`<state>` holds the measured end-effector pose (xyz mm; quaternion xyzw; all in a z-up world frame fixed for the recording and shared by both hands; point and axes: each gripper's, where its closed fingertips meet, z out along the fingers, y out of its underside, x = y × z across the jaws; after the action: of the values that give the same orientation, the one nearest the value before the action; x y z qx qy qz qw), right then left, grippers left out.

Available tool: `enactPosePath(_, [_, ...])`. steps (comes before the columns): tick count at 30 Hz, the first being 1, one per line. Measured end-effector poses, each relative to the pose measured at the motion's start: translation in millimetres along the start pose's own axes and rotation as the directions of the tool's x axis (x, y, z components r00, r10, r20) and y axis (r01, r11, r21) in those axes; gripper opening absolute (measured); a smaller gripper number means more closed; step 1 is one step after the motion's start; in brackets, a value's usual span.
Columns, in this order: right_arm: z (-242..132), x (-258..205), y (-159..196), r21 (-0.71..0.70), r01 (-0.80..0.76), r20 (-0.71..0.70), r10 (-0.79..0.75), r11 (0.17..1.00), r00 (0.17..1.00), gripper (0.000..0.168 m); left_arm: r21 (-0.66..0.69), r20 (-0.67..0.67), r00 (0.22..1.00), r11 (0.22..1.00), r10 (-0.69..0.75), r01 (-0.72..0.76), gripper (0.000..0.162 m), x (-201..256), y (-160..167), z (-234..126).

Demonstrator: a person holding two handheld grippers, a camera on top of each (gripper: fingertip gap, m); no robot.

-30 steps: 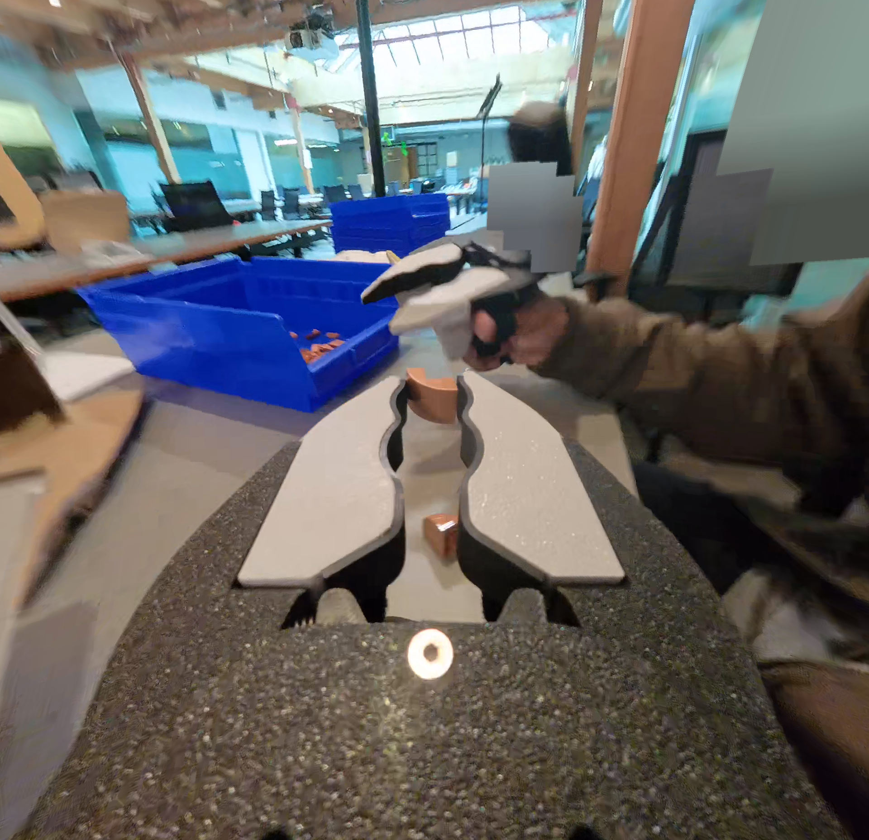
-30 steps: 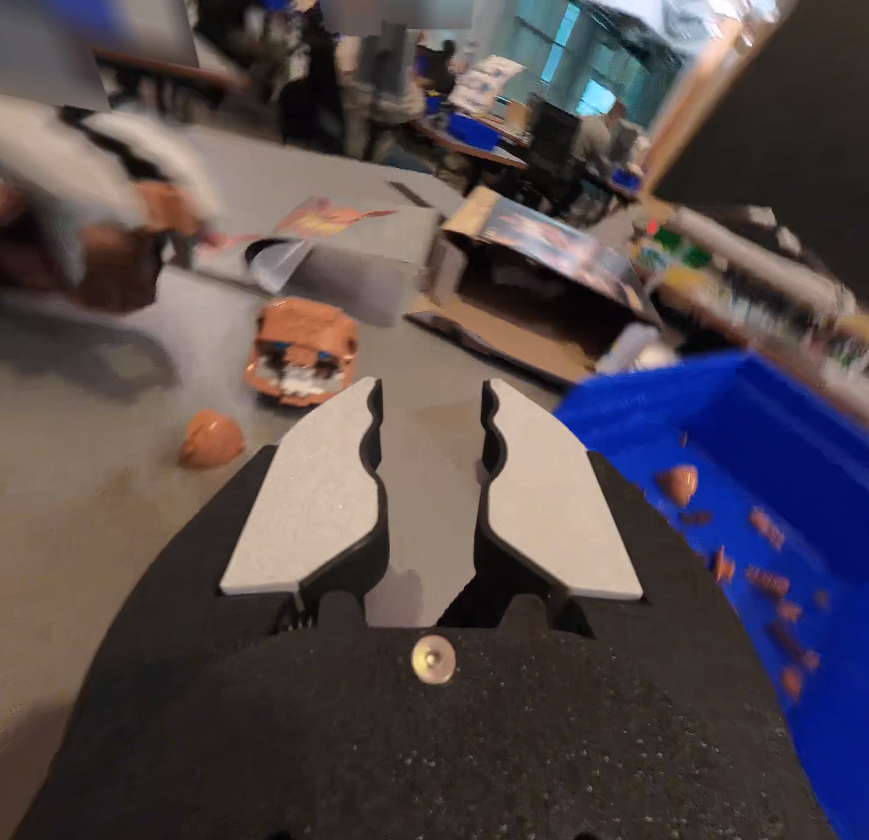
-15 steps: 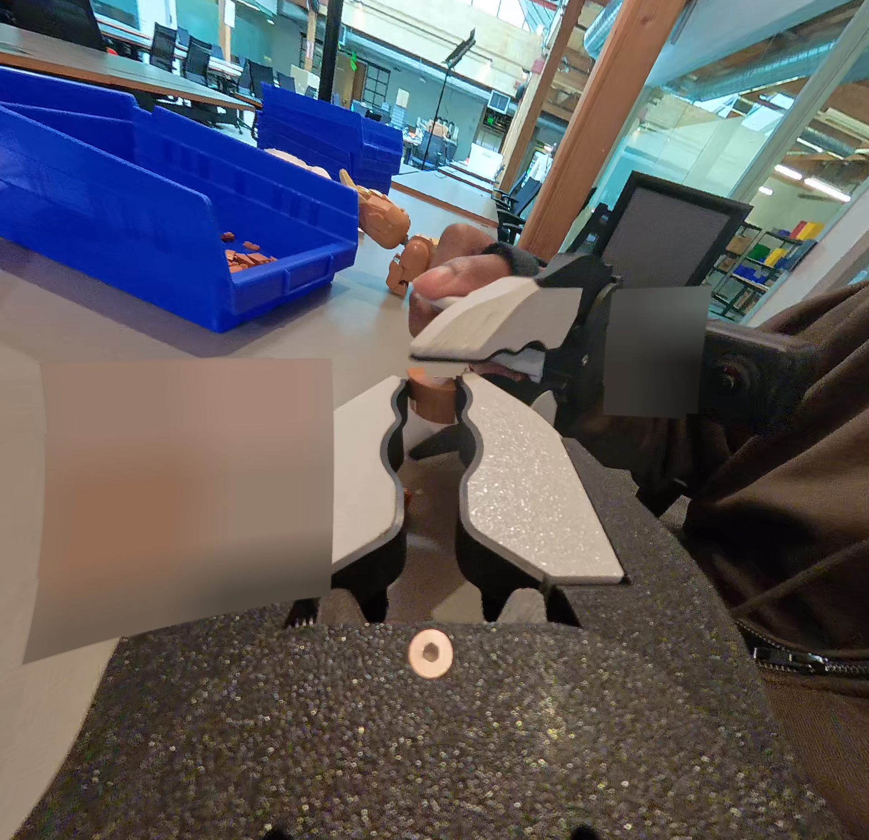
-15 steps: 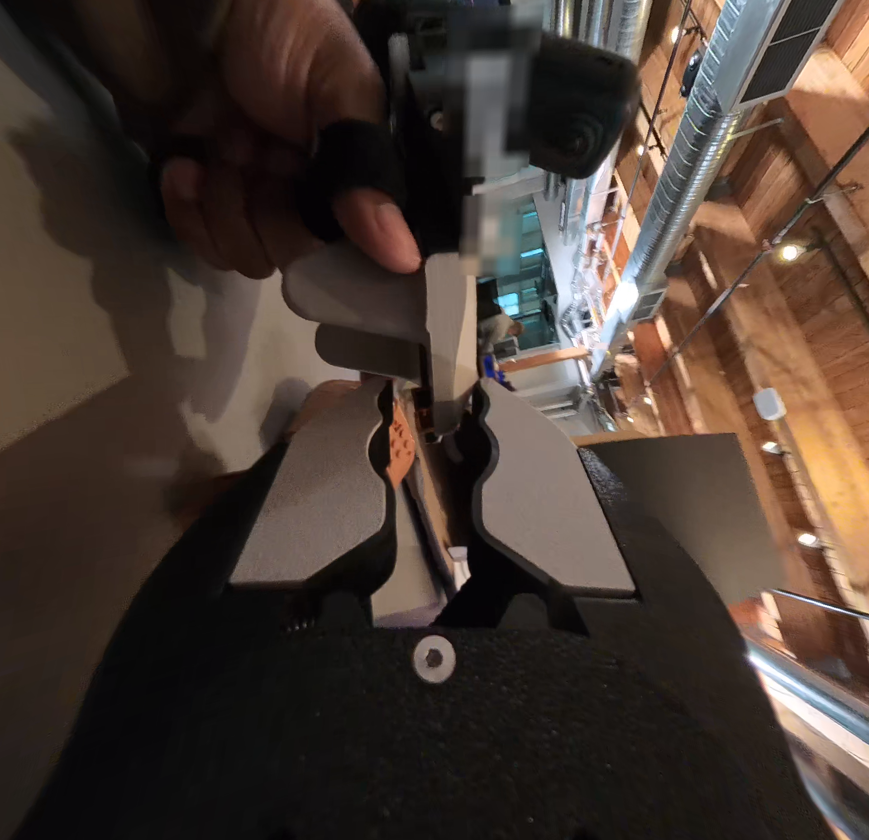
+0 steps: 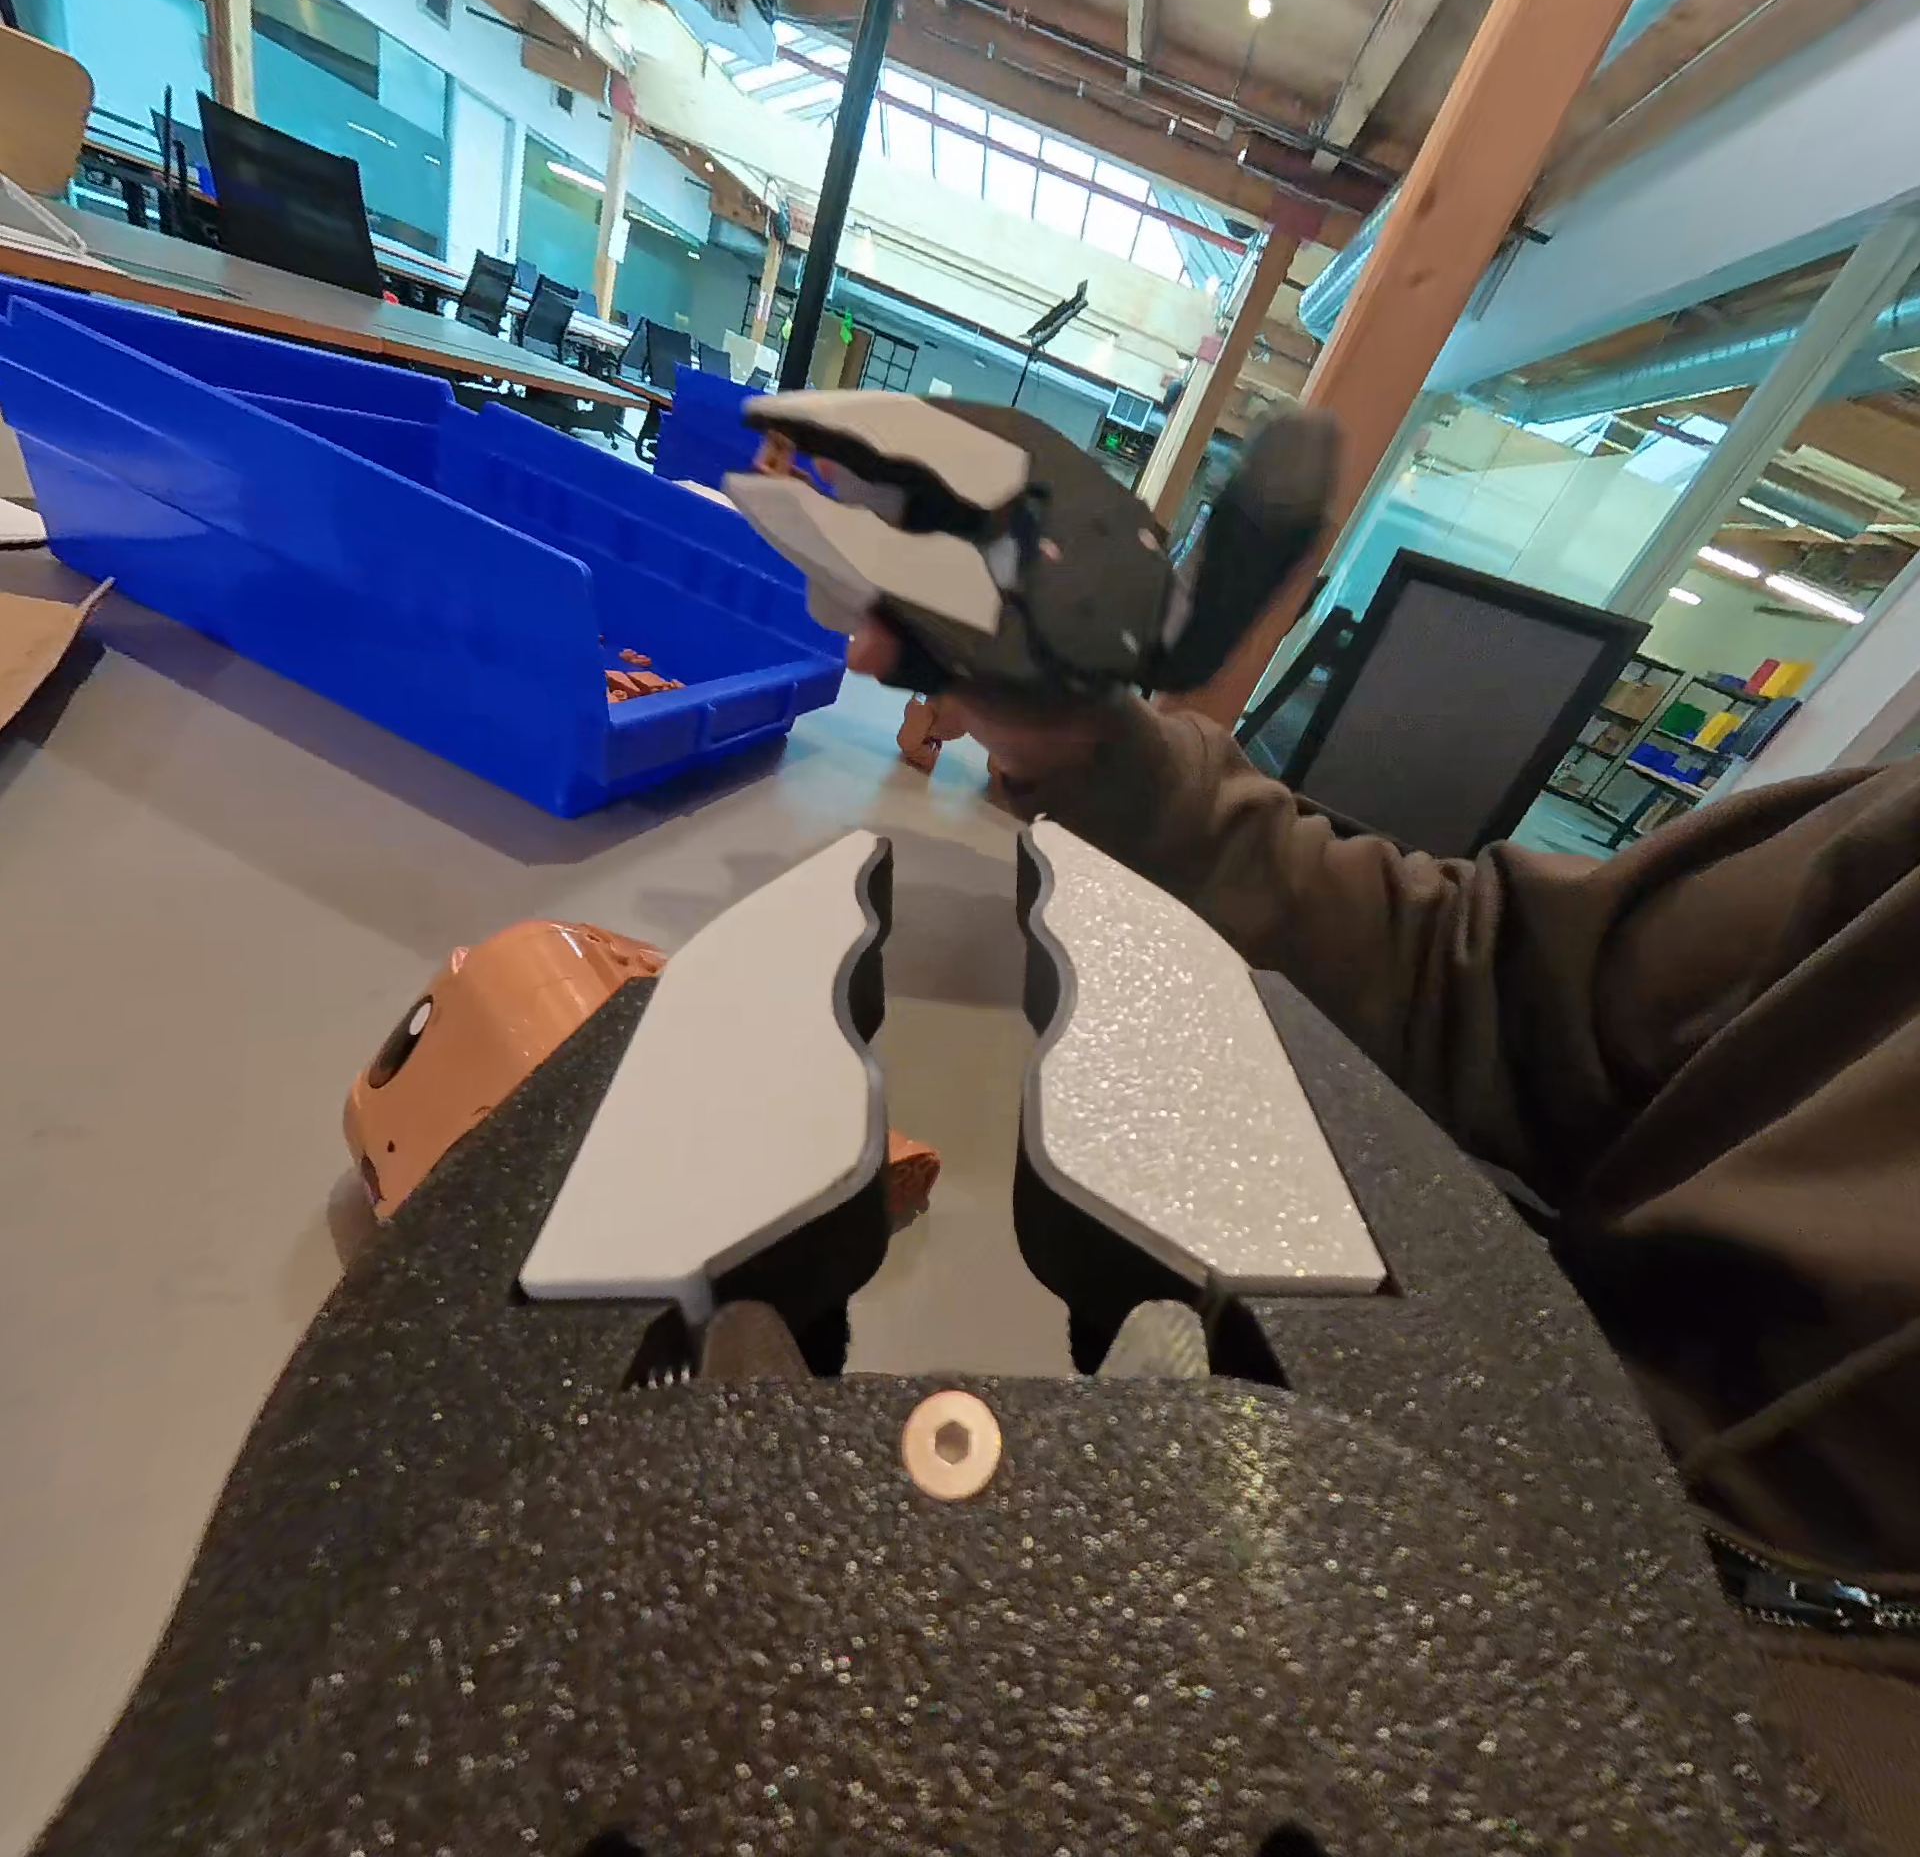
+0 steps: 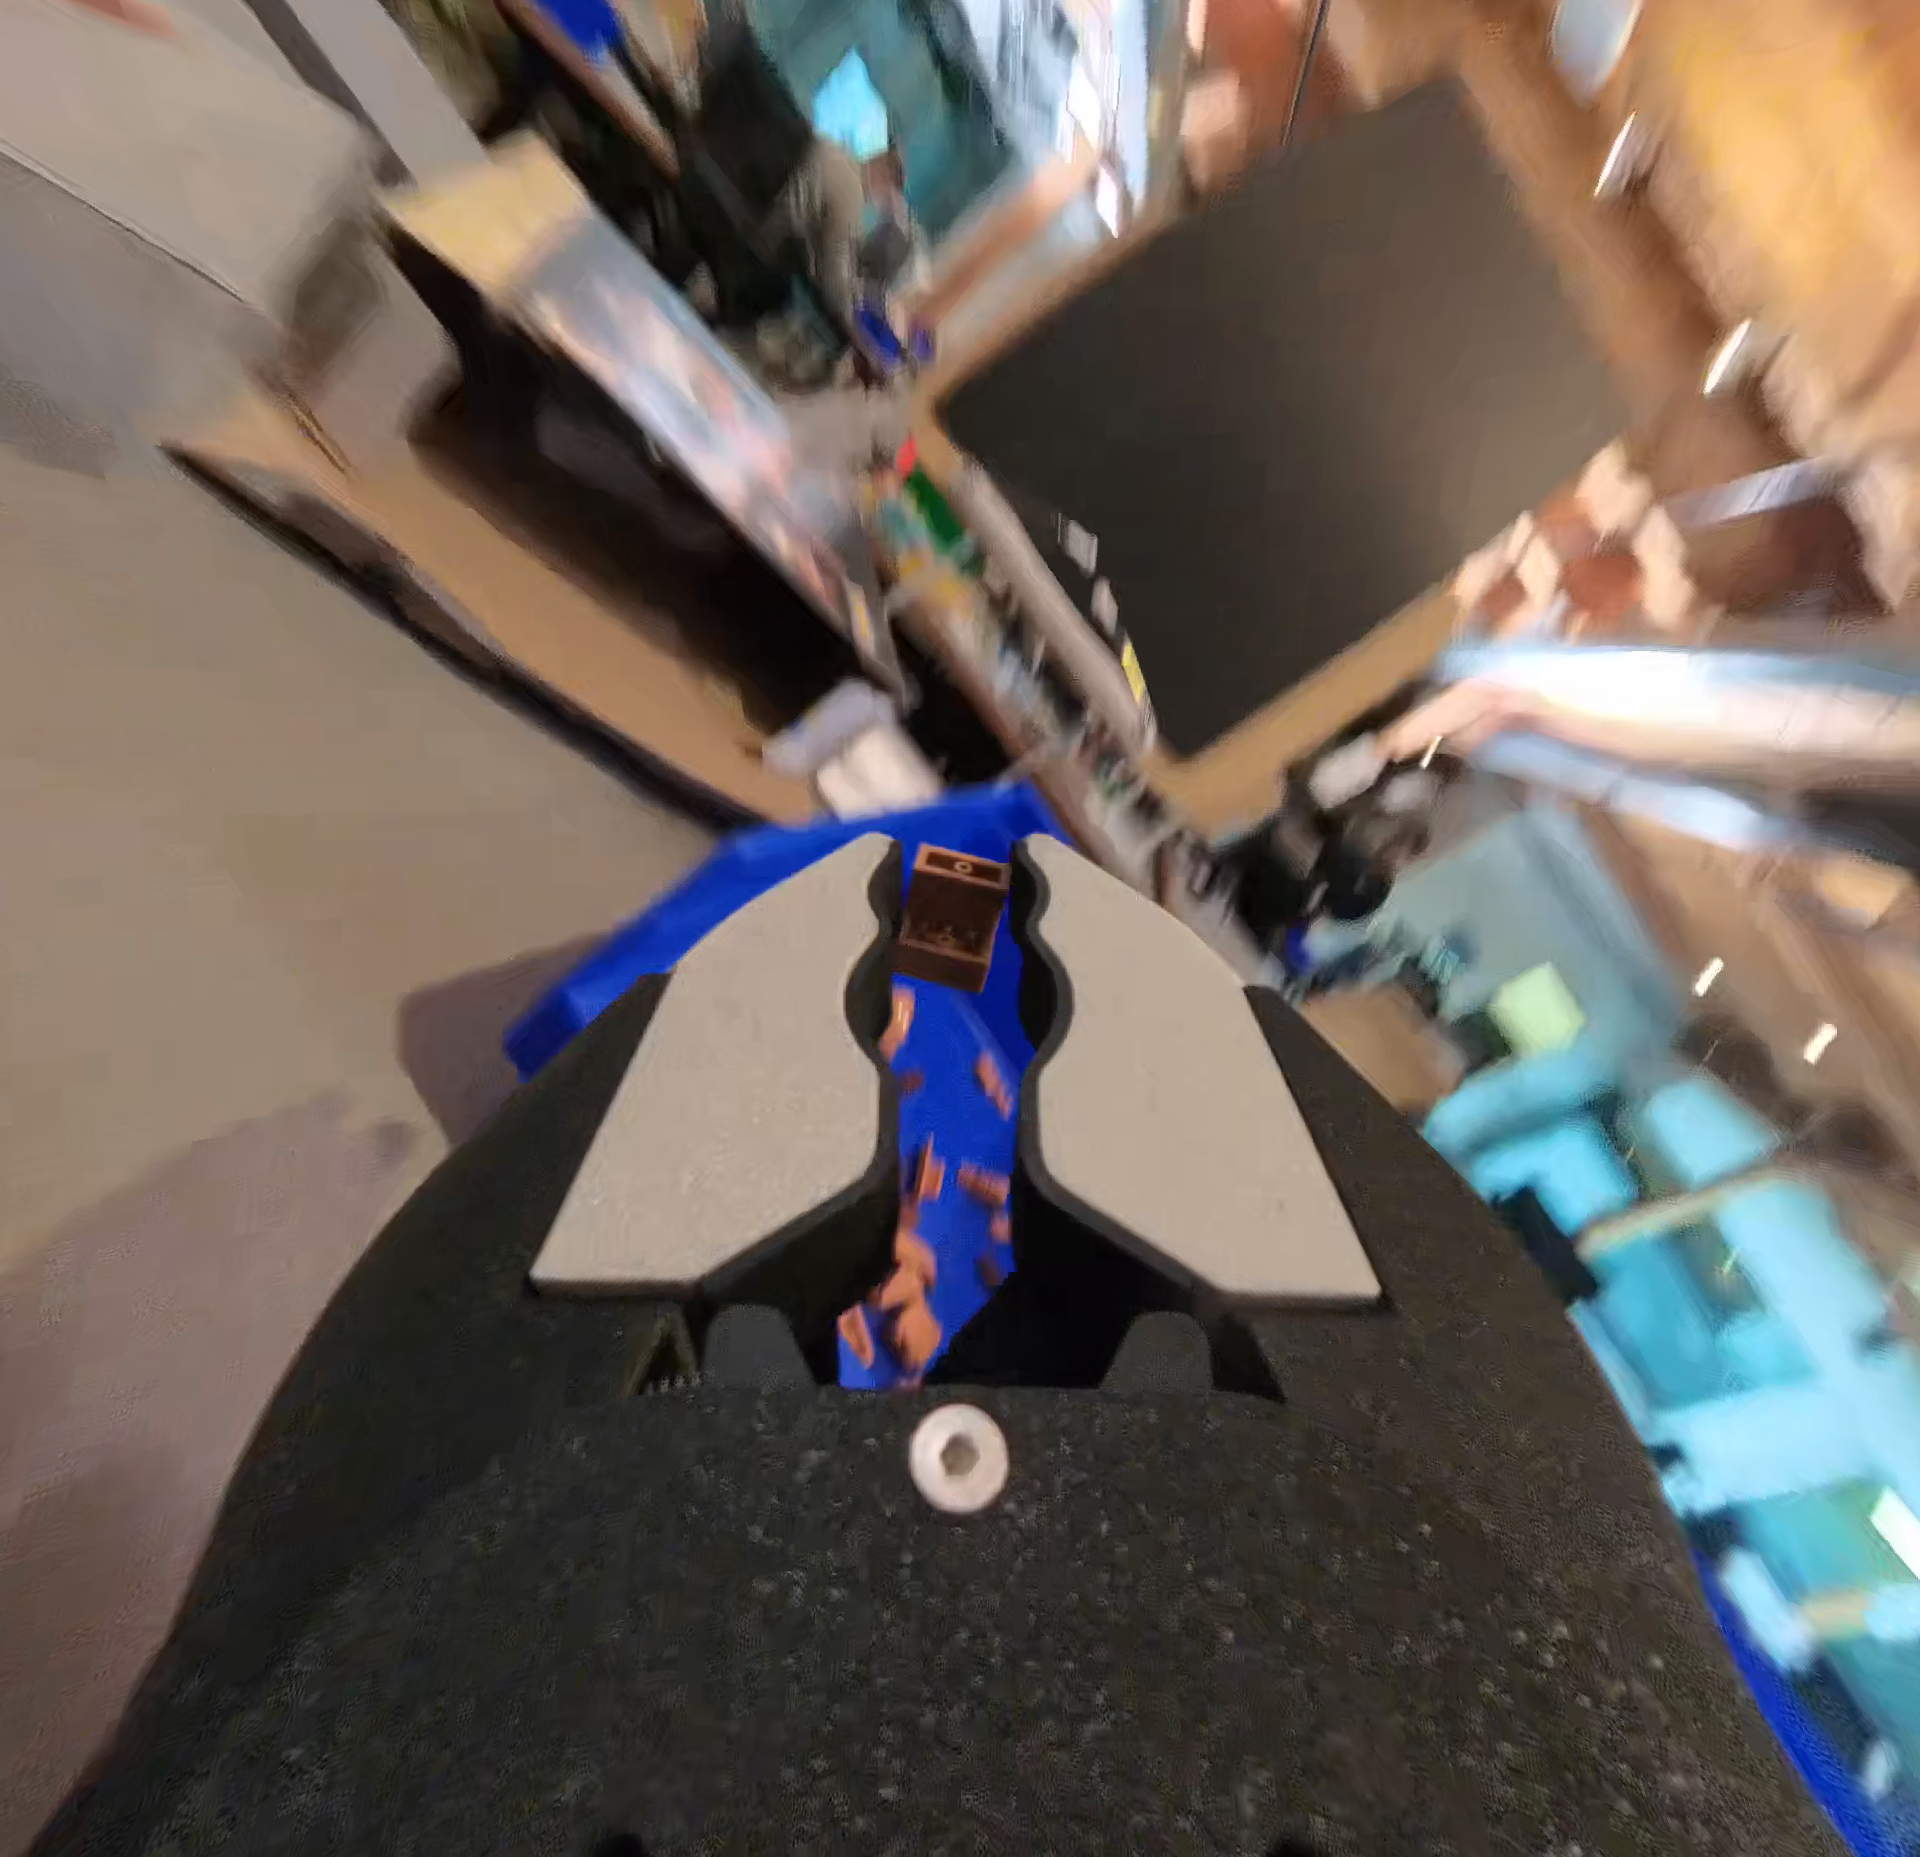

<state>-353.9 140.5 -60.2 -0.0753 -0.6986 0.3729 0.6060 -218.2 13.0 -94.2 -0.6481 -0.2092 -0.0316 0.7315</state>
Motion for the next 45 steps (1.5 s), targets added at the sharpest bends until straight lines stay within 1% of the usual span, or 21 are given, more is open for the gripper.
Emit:
enactPosePath(2, [13, 13, 36, -0.153, -0.126, 0.024, 0.131, 0.980, 0.991, 0.046, -0.020, 0.005, 1.000, 1.000, 0.012, -0.011, 0.023, 0, 3, 2])
enactPosePath(3, [14, 14, 46, -0.192, -0.179, 0.033, 0.188, 0.965, 0.982, 0.051, -0.028, 0.009, 1.000, 1.000, 0.016, -0.015, 0.023, 0, 4, 2])
enactPosePath(6, [1, 4, 41, -0.164, -0.293, 0.070, 0.307, 0.942, 0.949, 0.045, -0.024, 0.022, 1.000, 1.000, 0.015, -0.014, 0.022, -3, 4, 1])
enactPosePath(8, [-13, -26, 31, -0.174, -0.350, 0.177, 0.379, 0.920, 0.908, 0.042, -0.013, 0.032, 0.999, 1.000, 0.008, -0.008, 0.022, -5, 2, -1])
enactPosePath(10, [-31, -69, 17, -0.227, -0.420, 0.332, 0.476, 0.878, 0.815, 0.042, -0.008, 0.037, 0.999, 1.000, 0.005, -0.005, 0.022, -6, 1, -1])
enactPosePath(12, [-53, -118, -3, -0.313, -0.476, 0.506, 0.569, 0.822, 0.649, 0.044, -0.008, 0.043, 0.999, 1.000, 0.005, -0.005, 0.022, -7, 1, -1])
enactPosePath(14, [-72, -156, -21, -0.403, -0.476, 0.607, 0.618, 0.782, 0.501, 0.047, -0.011, 0.047, 0.999, 1.000, 0.003, -0.003, 0.022, -7, 2, -2])
enactPosePath(15, [-78, -168, -28, -0.424, -0.461, 0.633, 0.619, 0.780, 0.465, 0.047, -0.012, 0.049, 0.999, 1.000, 0.002, -0.001, 0.022, -8, 2, -2])
enactPosePath(19, [-84, -197, -46, -0.457, -0.383, 0.686, 0.592, 0.803, 0.423, 0.051, -0.023, 0.059, 0.998, 1.000, 0.006, -0.005, 0.022, -9, 4, -2])
enactPosePath(22, [-83, -214, -41, -0.485, -0.263, 0.698, 0.550, 0.834, 0.458, 0.051, -0.034, 0.061, 0.998, 0.999, 0.008, -0.006, 0.022, -9, 6, -2])
enactPosePath(23, [-83, -218, -39, -0.490, -0.224, 0.704, 0.534, 0.843, 0.468, 0.045, -0.038, 0.062, 0.998, 0.999, 0.009, -0.007, 0.022, -9, 6, -2])
enactPosePath(24, [-84, -220, -41, -0.481, -0.210, 0.714, 0.520, 0.851, 0.469, 0.031, -0.043, 0.063, 0.998, 0.999, 0.010, -0.007, 0.022, -10, 7, -2])
enactPosePath(25, [-83, -221, -42, -0.472, -0.207, 0.719, 0.510, 0.857, 0.472, 0.027, -0.047, 0.063, 0.998, 0.999, 0.011, -0.008, 0.022, -10, 7, -1])
enactPosePath(28, [-80, -218, -42, -0.438, -0.206, 0.729, 0.480, 0.875, 0.488, 0.027, -0.058, 0.065, 0.998, 0.998, 0.012, -0.008, 0.022, -10, 9, -1])
enactPosePath(30, [-75, -209, -47, -0.337, -0.224, 0.741, 0.405, 0.914, 0.536, 0.026, -0.079, 0.075, 0.997, 0.997, 0.004, 0.002, 0.022, -12, 13, -1])
enactPosePath(33, [-68, -188, -58, -0.119, -0.207, 0.730, 0.227, 0.971, 0.645, 0.026, -0.140, 0.097, 0.995, 0.989, -0.039, 0.053, 0.022, -17, 23, 0])
enactPosePath(36, [-69, -168, -77, 0.131, -0.093, 0.669, -0.019, 0.987, 0.743, 0.021, -0.169, 0.041, 0.990, 0.976, -0.132, 0.137, 0.022, -11, 29, 2])
enactPosePath(38, [-72, -162, -87, 0.253, 0.018, 0.623, -0.177, 0.967, 0.762, 0.021, -0.168, 0.010, 0.982, 0.967, -0.190, 0.189, 0.023, -8, 29, 3])
enactPosePath(40, [-71, -159, -93, 0.307, 0.114, 0.582, -0.281, 0.945, 0.763, 0.021, -0.167, -0.010, 0.976, 0.962, -0.219, 0.214, 0.029, -6, 28, 4])
enactPosePath(43, [-66, -158, -98, 0.344, 0.210, 0.541, -0.375, 0.915, 0.753, 0.021, -0.184, -0.027, 0.970, 0.955, -0.242, 0.233, 0.038, -2, 31, 6])
enactPosePath(45, [-68, -161, -103, 0.378, 0.237, 0.532, -0.420, 0.895, 0.735, 0.021, -0.189, -0.028, 0.967, 0.951, -0.253, 0.243, 0.042, -2, 32, 7])
